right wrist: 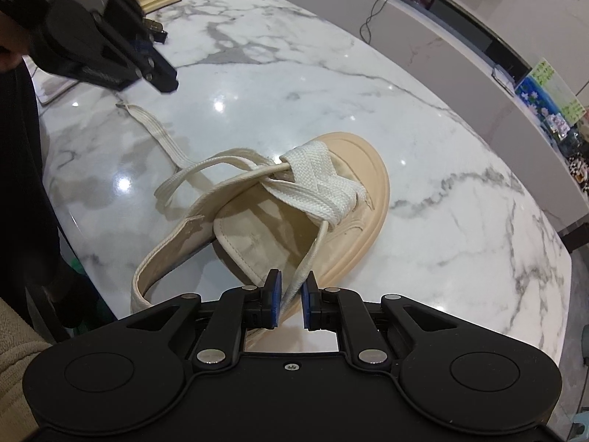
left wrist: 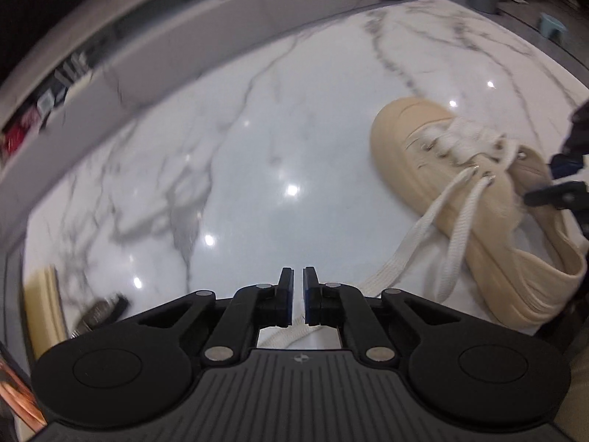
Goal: Lace up shoes with both hands
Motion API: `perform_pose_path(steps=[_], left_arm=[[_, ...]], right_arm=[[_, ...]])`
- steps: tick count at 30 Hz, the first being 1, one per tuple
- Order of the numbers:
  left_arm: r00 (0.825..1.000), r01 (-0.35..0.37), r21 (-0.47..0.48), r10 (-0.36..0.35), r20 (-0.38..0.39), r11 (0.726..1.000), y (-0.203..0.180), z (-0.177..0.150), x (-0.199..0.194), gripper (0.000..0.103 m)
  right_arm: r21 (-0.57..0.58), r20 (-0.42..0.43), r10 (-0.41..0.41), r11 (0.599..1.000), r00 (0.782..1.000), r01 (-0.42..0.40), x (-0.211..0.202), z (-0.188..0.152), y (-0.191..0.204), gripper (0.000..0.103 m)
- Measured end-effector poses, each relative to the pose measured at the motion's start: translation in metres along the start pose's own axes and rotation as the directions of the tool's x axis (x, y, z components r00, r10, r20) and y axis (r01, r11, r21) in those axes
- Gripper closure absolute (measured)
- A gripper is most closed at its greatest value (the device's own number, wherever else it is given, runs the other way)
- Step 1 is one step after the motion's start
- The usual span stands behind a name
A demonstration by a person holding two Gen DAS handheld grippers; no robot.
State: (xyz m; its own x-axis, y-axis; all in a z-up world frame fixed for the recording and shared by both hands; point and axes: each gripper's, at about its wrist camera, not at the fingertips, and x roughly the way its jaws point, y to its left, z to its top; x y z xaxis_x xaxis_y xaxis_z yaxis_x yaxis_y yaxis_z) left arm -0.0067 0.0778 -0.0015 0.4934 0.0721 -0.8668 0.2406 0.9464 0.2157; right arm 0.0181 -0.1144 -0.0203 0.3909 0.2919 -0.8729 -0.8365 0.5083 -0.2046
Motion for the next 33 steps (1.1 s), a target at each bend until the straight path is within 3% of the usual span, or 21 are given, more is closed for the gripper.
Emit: perform_pose_path(steps=[4, 7, 10, 12, 15, 16, 19, 23, 27, 28, 33], left_arm=[[0.998, -0.019, -0.125, 0.011, -0.062, 0.992, 0.017, -0.001, 0.002, 0.097], [0.995, -0.023, -0.288, -0.006, -0.101, 0.957, 0.032, -0.007, 0.010, 0.083], [0.990, -0.047, -0.483, -0.023, -0.137, 0.874, 0.050, -0.015, 0.021, 0.068], [0.985, -0.028, -0.647, -0.088, -0.146, 0.762, 0.064, -0.025, 0.032, 0.055], [0.970, 0.003, -0.814, -0.198, -0.138, 0.581, 0.080, -0.039, 0.047, 0.052], [0.968, 0.013, -0.834, -0.217, -0.129, 0.552, 0.082, -0.043, 0.049, 0.052], [0.963, -0.004, -0.857, -0.229, -0.142, 0.516, 0.085, -0.048, 0.054, 0.052], [0.954, -0.029, -0.919, -0.265, -0.143, 0.393, 0.094, -0.061, 0.064, 0.048], [0.948, -0.111, -0.932, -0.246, -0.204, 0.345, 0.095, -0.067, 0.068, 0.047], [0.944, -0.127, -0.939, -0.253, -0.213, 0.319, 0.096, -0.069, 0.071, 0.047], [0.941, -0.147, -0.957, -0.262, -0.212, 0.248, 0.099, -0.067, 0.074, 0.045]], right_arm=[[-0.004, 0.003, -0.004, 1.000, 1.000, 0.004, 0.000, 0.000, 0.002, 0.093], [0.001, 0.007, -0.004, 1.000, 1.000, 0.004, 0.000, 0.000, 0.001, 0.093], [0.003, 0.012, -0.003, 1.000, 1.000, 0.003, -0.001, -0.001, 0.001, 0.093], [0.001, 0.016, -0.001, 1.000, 1.000, 0.001, -0.001, -0.001, 0.002, 0.093], [-0.009, 0.024, 0.002, 1.000, 1.000, -0.001, -0.002, -0.002, 0.002, 0.093], [-0.010, 0.026, 0.003, 1.000, 1.000, -0.002, -0.002, -0.003, 0.002, 0.093], [-0.007, 0.037, 0.009, 1.000, 0.999, -0.009, -0.003, -0.004, 0.000, 0.093], [-0.009, 0.045, 0.013, 1.000, 0.999, -0.012, -0.003, -0.005, 0.000, 0.093], [-0.011, 0.059, 0.019, 1.000, 0.998, -0.018, -0.005, -0.007, -0.001, 0.093], [-0.012, 0.062, 0.021, 1.000, 0.998, -0.020, -0.005, -0.007, -0.001, 0.093], [-0.021, 0.074, 0.030, 0.999, 0.997, -0.029, -0.005, -0.009, -0.002, 0.093]])
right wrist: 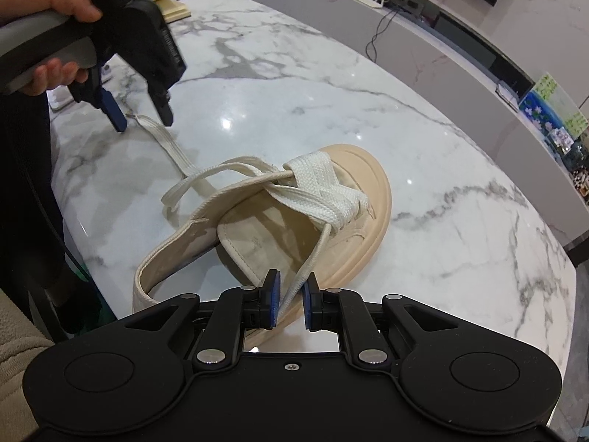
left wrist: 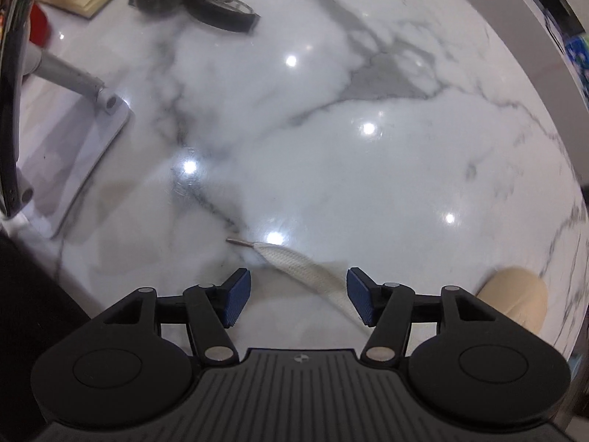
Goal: Lace up shoes with both hands
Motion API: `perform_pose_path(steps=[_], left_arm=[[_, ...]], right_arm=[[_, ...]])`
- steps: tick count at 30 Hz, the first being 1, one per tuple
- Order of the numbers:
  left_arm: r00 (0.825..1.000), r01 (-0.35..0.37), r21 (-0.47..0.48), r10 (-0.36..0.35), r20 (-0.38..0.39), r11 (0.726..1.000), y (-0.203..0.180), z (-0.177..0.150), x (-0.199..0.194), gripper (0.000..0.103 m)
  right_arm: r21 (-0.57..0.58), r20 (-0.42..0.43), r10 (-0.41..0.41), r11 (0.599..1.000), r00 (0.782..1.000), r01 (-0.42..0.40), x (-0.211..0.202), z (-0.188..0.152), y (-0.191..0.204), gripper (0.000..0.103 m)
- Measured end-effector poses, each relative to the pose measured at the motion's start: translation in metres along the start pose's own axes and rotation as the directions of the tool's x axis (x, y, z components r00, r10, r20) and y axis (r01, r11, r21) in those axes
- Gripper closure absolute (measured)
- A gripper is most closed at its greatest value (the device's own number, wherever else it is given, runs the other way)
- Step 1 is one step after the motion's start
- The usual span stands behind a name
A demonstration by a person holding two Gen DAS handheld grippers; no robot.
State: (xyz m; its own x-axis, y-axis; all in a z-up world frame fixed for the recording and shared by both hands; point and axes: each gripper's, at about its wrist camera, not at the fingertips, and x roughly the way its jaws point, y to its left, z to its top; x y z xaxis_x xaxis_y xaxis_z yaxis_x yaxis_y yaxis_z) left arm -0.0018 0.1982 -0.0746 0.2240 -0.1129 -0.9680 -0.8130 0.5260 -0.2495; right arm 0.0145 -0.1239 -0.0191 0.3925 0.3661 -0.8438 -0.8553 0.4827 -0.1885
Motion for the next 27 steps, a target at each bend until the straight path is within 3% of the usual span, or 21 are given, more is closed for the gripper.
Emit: perform_pose_path(steps=[4, 6, 7, 11, 16, 22, 24, 26, 27], left_arm=[[0.994, -0.099, -0.087, 0.095, -0.053, 0.991, -0.009, 0.006, 0.008, 0.038], [0.967, -0.249, -0.090, 0.241, -0.087, 0.964, -0.019, 0.008, 0.015, 0.033], [0.965, -0.256, -0.089, 0.249, -0.082, 0.963, -0.021, 0.008, 0.016, 0.033], [0.979, -0.204, -0.088, 0.201, -0.044, 0.975, -0.028, 0.010, 0.014, 0.037], [0.979, -0.200, -0.103, 0.197, -0.044, 0.974, -0.030, 0.013, 0.013, 0.043], [0.989, -0.149, -0.035, 0.148, -0.021, 0.988, -0.035, 0.015, 0.009, 0.069], [0.993, -0.113, -0.001, 0.113, -0.032, 0.994, -0.039, 0.016, 0.010, 0.087], [0.996, -0.068, 0.013, 0.069, -0.052, 0.998, -0.040, 0.016, 0.013, 0.099], [0.997, -0.054, 0.023, 0.056, -0.055, 0.998, -0.040, 0.016, 0.014, 0.099]], right_arm=[[-0.009, 0.007, 0.007, 1.000, 1.000, -0.007, -0.001, -0.001, -0.001, 0.092], [-0.009, 0.015, 0.014, 1.000, 1.000, -0.014, -0.001, -0.002, -0.002, 0.092], [-0.008, 0.018, 0.017, 1.000, 1.000, -0.017, -0.001, -0.003, -0.003, 0.092], [-0.007, 0.034, 0.025, 1.000, 0.999, -0.024, -0.001, -0.005, -0.004, 0.092], [-0.010, 0.047, 0.035, 0.999, 0.998, -0.035, -0.001, -0.007, -0.005, 0.091], [-0.004, 0.062, 0.040, 0.999, 0.997, -0.040, -0.002, -0.008, -0.005, 0.091], [-0.003, 0.065, 0.040, 0.999, 0.997, -0.040, -0.002, -0.008, -0.005, 0.091], [-0.003, 0.066, 0.040, 0.999, 0.997, -0.040, -0.003, -0.009, -0.005, 0.091], [-0.003, 0.066, 0.039, 0.999, 0.997, -0.039, -0.003, -0.009, -0.004, 0.091]])
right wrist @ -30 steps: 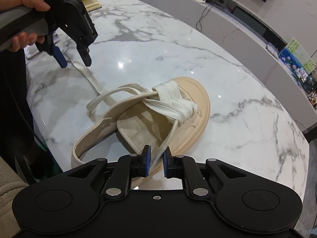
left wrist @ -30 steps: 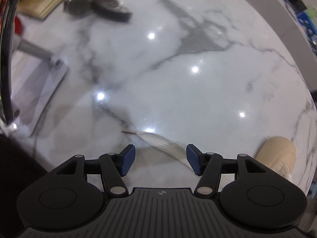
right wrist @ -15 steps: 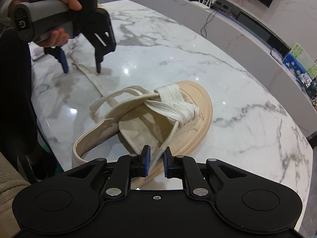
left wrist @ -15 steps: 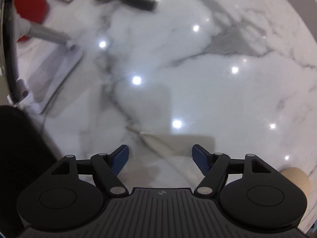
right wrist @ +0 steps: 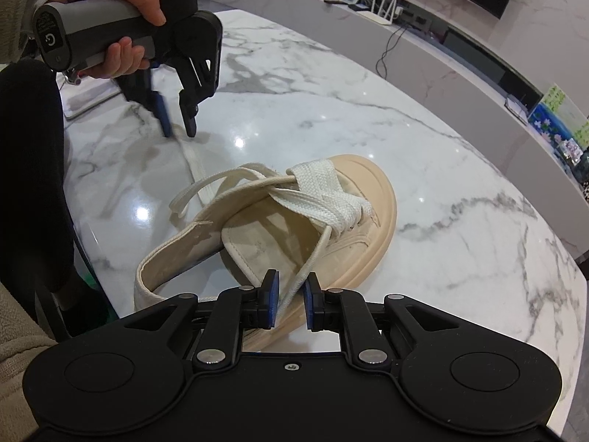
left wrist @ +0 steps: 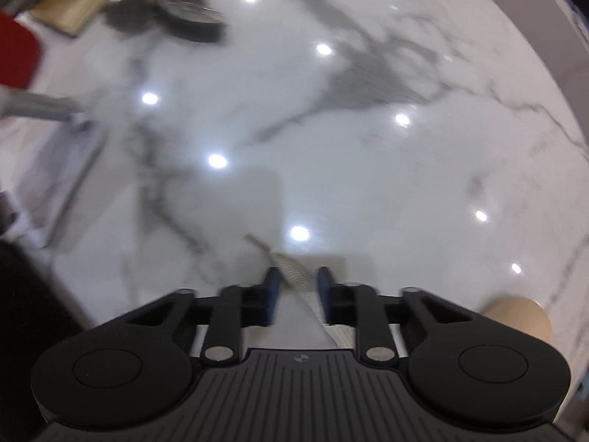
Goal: Lace up shoes with both hands
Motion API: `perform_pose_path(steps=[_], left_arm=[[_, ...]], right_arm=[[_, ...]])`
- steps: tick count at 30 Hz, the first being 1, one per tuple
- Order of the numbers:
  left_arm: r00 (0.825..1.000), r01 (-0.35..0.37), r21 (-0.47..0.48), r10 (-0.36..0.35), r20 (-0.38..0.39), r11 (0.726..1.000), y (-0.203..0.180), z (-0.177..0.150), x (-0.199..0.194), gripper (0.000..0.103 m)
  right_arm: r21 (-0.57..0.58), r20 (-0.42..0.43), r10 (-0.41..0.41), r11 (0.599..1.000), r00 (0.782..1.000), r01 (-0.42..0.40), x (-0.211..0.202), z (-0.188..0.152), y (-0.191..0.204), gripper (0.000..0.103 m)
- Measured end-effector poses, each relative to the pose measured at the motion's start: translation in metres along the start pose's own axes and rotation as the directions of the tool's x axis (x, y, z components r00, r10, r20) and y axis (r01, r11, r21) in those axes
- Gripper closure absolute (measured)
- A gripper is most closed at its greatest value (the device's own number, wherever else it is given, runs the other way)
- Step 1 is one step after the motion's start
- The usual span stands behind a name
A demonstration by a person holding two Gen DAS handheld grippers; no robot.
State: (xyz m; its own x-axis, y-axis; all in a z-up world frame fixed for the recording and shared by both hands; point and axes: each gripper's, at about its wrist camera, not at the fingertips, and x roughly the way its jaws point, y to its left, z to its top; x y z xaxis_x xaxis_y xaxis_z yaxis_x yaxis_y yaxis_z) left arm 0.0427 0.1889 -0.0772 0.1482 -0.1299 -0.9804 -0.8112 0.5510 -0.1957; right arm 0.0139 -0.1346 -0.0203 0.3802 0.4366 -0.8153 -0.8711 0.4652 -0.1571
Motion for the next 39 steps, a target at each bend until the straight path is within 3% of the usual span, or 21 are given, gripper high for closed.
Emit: perform_pose_path(steps=[4, 8, 12, 15, 17, 19, 21, 26, 31, 34, 39], left_arm=[[1.000, 0.010, 0.137, -0.013, 0.018, 0.991, -0.013, -0.003, 0.000, 0.101], [0.998, -0.006, 0.292, -0.012, 0.058, 0.957, -0.033, -0.012, 0.001, 0.101], [0.995, -0.046, 0.452, 0.000, 0.100, 0.891, -0.048, -0.023, -0.001, 0.101], [0.995, -0.054, 0.573, -0.003, 0.099, 0.818, -0.062, -0.032, -0.001, 0.101], [0.996, -0.042, 0.571, -0.013, 0.092, 0.820, -0.063, -0.033, -0.001, 0.101], [0.995, -0.026, 0.534, -0.029, 0.093, 0.845, -0.059, -0.034, -0.004, 0.097], [0.993, -0.023, 0.493, -0.038, 0.113, 0.870, -0.055, -0.036, -0.007, 0.081], [0.984, -0.016, 0.485, -0.073, 0.163, 0.874, -0.059, -0.038, -0.003, 0.065], [0.983, 0.006, 0.475, -0.093, 0.160, 0.880, -0.070, -0.042, 0.005, 0.065], [0.985, -0.028, 0.477, -0.057, 0.162, 0.879, -0.078, -0.043, 0.012, 0.066], [0.983, -0.063, 0.490, -0.031, 0.182, 0.870, -0.075, -0.048, 0.012, 0.076]], right_arm=[[0.004, 0.000, -0.001, 1.000, 1.000, 0.001, 0.000, 0.000, 0.000, 0.091], [0.010, 0.000, -0.005, 1.000, 1.000, 0.005, -0.002, -0.001, 0.001, 0.090], [0.001, 0.000, -0.014, 1.000, 1.000, 0.014, -0.002, 0.000, 0.003, 0.087], [0.000, -0.003, -0.018, 1.000, 1.000, 0.018, -0.001, 0.001, 0.003, 0.087], [-0.001, -0.005, -0.021, 1.000, 1.000, 0.021, 0.000, 0.001, 0.003, 0.087], [-0.003, -0.006, -0.025, 1.000, 1.000, 0.025, 0.000, 0.002, 0.004, 0.086], [-0.010, -0.006, -0.032, 0.999, 0.999, 0.031, 0.000, 0.002, 0.004, 0.085], [-0.033, -0.006, -0.042, 0.999, 0.999, 0.042, 0.002, 0.002, 0.008, 0.084], [-0.031, -0.003, -0.042, 0.999, 0.999, 0.042, 0.002, 0.001, 0.008, 0.084], [-0.031, -0.001, -0.042, 0.999, 0.999, 0.042, 0.001, 0.000, 0.007, 0.084], [-0.032, 0.001, -0.042, 0.999, 0.999, 0.042, 0.002, 0.001, 0.008, 0.084]])
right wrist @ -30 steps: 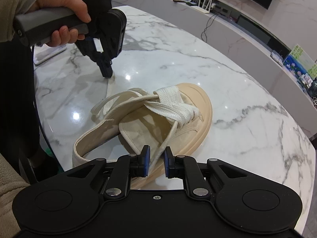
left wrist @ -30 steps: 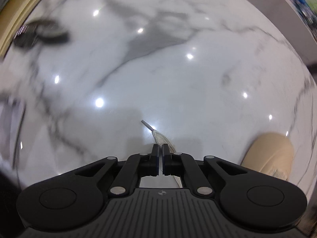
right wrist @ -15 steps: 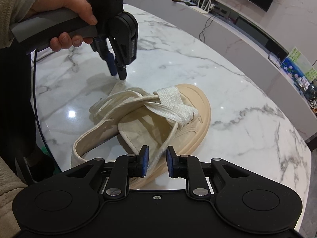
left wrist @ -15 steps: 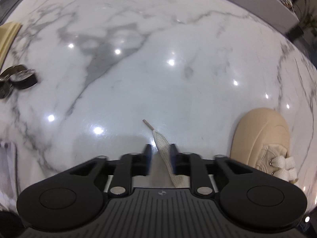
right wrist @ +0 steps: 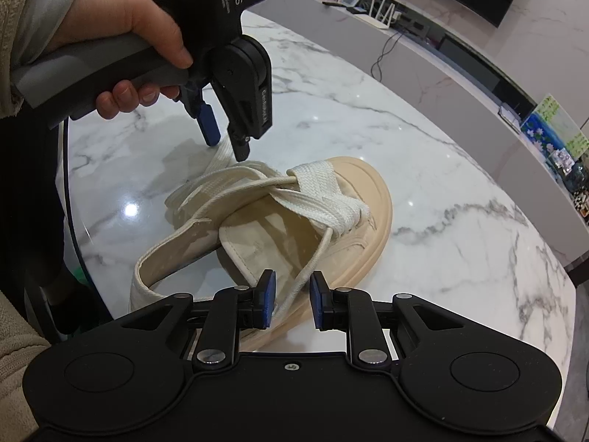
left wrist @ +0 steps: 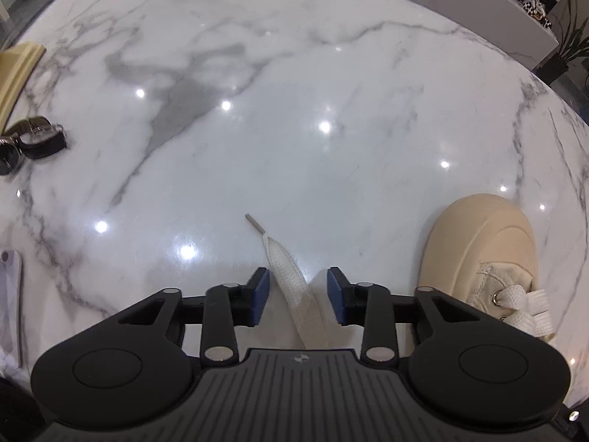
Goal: Lace up shoes with both hands
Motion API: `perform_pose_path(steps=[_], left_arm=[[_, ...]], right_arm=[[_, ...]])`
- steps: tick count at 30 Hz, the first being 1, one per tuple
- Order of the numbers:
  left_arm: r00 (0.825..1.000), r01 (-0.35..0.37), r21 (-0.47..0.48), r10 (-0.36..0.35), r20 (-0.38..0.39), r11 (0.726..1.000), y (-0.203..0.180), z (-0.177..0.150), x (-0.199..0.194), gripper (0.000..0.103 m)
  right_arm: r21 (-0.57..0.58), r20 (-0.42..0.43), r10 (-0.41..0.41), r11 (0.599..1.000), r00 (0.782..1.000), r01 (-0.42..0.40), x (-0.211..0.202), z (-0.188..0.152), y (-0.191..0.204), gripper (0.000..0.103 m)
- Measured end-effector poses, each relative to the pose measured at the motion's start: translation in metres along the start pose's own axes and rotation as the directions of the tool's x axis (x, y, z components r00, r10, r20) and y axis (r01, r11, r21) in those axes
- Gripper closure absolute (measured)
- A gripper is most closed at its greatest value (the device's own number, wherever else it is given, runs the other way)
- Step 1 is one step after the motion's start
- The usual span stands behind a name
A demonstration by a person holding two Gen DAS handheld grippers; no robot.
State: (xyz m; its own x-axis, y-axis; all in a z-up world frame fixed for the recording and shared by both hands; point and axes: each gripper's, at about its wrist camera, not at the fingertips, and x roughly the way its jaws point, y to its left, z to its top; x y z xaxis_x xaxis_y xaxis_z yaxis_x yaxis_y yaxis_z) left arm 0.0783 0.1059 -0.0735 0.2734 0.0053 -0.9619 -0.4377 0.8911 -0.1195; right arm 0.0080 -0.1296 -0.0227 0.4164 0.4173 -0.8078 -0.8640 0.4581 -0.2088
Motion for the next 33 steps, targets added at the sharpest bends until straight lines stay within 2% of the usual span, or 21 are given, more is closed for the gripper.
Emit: perform_pose_path(steps=[5, 9, 15, 19, 23, 24, 25, 27, 28, 30, 33], left_arm=[[0.999, 0.011, 0.070, -0.014, 0.041, 0.998, -0.003, -0.006, -0.001, 0.092], [0.995, 0.066, 0.140, -0.075, 0.060, 0.988, -0.002, -0.013, -0.002, 0.100], [0.982, 0.122, 0.204, -0.148, 0.118, 0.971, 0.004, -0.025, -0.016, 0.103], [0.965, 0.158, 0.289, -0.209, 0.158, 0.944, 0.003, -0.034, -0.037, 0.102], [0.939, 0.190, 0.384, -0.282, 0.198, 0.904, 0.000, -0.044, -0.065, 0.103], [0.937, 0.178, 0.413, -0.283, 0.207, 0.893, -0.003, -0.046, -0.071, 0.102], [0.935, 0.152, 0.471, -0.281, 0.217, 0.869, -0.008, -0.051, -0.081, 0.102], [0.929, 0.142, 0.525, -0.296, 0.221, 0.839, -0.014, -0.056, -0.093, 0.103], [0.928, 0.144, 0.535, -0.302, 0.220, 0.833, -0.015, -0.057, -0.095, 0.103], [0.918, 0.151, 0.600, -0.337, 0.209, 0.786, -0.023, -0.065, -0.108, 0.103], [0.920, 0.136, 0.657, -0.340, 0.193, 0.742, -0.032, -0.073, -0.116, 0.102]], right_arm=[[-0.001, -0.001, -0.001, 1.000, 1.000, 0.001, 0.000, 0.000, 0.000, 0.084], [0.002, -0.002, -0.002, 1.000, 1.000, 0.002, -0.001, 0.000, -0.001, 0.084], [0.012, 0.003, -0.013, 1.000, 1.000, 0.013, -0.004, 0.001, -0.002, 0.084], [0.029, 0.014, -0.015, 0.999, 1.000, 0.015, -0.009, 0.000, -0.005, 0.084], [0.042, 0.041, -0.019, 0.999, 0.999, 0.018, -0.016, 0.002, -0.007, 0.084], [0.047, 0.047, -0.016, 0.999, 0.999, 0.014, -0.018, 0.003, -0.008, 0.084], [0.049, 0.049, -0.013, 0.999, 0.999, 0.011, -0.018, 0.004, -0.008, 0.084], [0.067, 0.060, 0.000, 0.998, 0.998, -0.004, -0.021, 0.007, -0.011, 0.084], [0.076, 0.066, 0.003, 0.997, 0.998, -0.008, -0.023, 0.008, -0.013, 0.084], [0.086, 0.073, 0.004, 0.996, 0.997, -0.010, -0.024, 0.010, -0.015, 0.085], [0.092, 0.071, -0.010, 0.996, 0.997, 0.004, -0.025, 0.012, -0.016, 0.087]])
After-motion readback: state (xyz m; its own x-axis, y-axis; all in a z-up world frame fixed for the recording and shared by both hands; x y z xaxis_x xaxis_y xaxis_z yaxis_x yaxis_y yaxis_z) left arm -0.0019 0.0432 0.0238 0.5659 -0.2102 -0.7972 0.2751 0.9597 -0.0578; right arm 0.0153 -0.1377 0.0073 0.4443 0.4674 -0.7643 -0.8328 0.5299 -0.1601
